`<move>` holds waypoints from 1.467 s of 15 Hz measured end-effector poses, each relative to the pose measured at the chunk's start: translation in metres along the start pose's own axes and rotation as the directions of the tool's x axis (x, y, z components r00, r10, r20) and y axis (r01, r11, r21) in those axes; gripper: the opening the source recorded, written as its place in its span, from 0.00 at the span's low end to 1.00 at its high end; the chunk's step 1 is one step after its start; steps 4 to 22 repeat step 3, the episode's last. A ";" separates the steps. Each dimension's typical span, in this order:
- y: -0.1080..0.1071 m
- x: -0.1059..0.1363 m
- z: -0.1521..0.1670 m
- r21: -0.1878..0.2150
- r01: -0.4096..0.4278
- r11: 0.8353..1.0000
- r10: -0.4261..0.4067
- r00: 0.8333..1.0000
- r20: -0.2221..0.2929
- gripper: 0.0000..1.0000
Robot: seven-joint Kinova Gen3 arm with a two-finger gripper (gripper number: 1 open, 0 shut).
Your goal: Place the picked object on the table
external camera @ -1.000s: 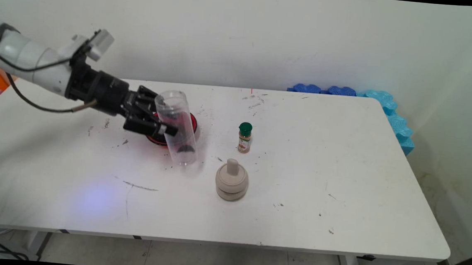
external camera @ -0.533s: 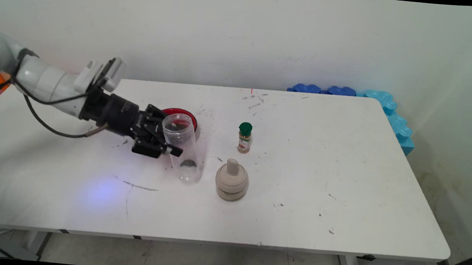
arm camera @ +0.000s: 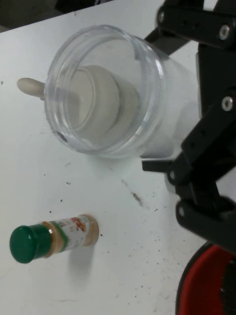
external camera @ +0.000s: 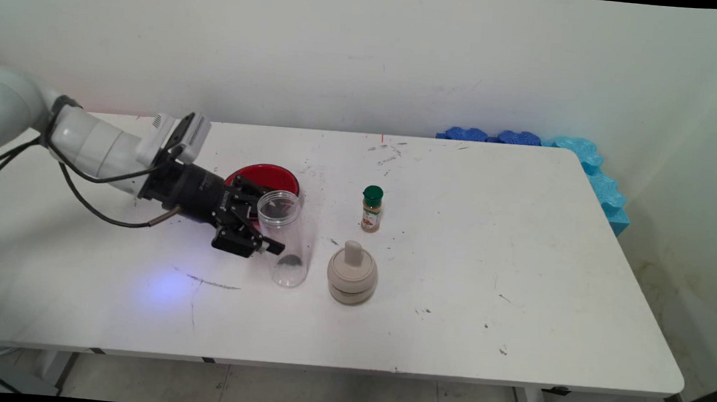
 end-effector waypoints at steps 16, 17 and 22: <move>0.001 -0.001 0.006 0.000 -0.003 1.000 0.003 1.000 0.001 1.00; 0.001 -0.001 0.006 0.000 -0.003 1.000 0.003 1.000 0.001 1.00; 0.001 -0.001 0.006 0.000 -0.003 1.000 0.003 1.000 0.001 1.00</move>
